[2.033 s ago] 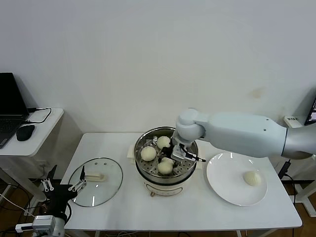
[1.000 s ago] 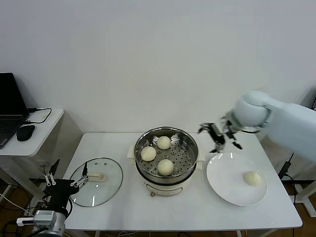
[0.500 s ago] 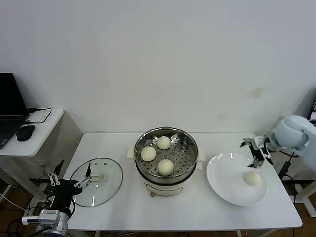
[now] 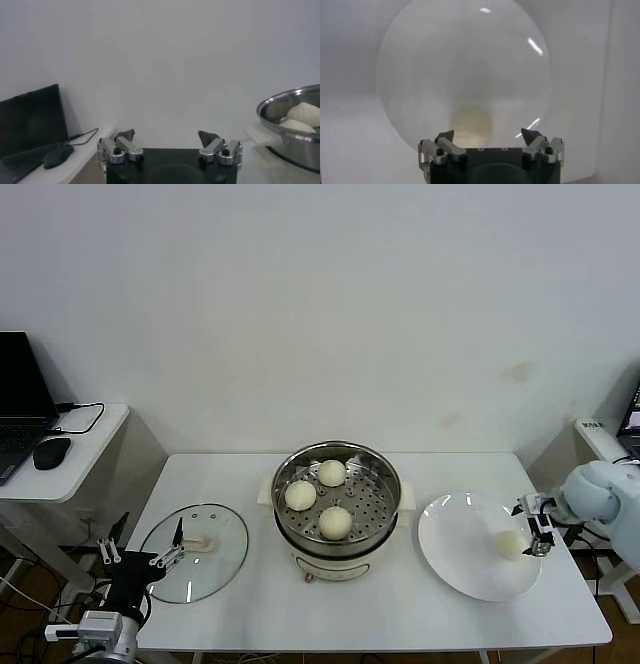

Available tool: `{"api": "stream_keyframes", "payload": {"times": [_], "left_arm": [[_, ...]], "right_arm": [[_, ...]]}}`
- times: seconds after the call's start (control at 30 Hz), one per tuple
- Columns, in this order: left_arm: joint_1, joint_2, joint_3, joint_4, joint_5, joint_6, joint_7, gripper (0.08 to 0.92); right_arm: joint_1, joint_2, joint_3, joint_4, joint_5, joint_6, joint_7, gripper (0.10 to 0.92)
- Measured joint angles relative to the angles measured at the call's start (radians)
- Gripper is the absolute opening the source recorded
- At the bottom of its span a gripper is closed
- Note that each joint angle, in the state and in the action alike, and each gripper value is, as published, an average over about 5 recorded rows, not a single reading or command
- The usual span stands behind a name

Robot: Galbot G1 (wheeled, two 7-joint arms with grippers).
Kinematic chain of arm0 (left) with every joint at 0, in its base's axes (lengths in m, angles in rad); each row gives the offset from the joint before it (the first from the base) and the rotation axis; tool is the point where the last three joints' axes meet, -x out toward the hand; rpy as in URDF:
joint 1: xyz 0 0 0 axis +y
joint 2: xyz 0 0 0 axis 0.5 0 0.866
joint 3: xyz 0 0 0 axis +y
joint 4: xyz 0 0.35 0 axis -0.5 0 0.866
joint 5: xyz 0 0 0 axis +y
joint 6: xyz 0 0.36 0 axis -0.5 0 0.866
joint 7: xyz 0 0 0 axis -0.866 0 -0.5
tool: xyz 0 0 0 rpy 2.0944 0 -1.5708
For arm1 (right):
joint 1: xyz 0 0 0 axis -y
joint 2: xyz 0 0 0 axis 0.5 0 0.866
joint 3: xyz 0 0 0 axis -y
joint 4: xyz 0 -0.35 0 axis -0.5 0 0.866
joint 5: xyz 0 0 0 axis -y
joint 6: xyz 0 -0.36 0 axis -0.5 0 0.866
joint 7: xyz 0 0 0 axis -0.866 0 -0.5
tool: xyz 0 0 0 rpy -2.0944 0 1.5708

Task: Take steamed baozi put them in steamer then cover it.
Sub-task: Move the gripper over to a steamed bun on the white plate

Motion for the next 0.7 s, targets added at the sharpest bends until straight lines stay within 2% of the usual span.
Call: {"api": "stream_keyframes", "payload": {"times": [0.53,0.7], "left_arm": [[0.000,-0.004,0.000,0.004,0.004,0.001,0.000,0.823],[0.000,-0.007,0.000,0.008,0.003,0.000,0.000,0.823]], "right_arm": [[-0.061,0.106,0.056,-0.120,-0.053,0.009,0.024,0.823],[-0.059,0.118,0.059,-0.129,-0.058,0.004,0.024,0.780]]}}
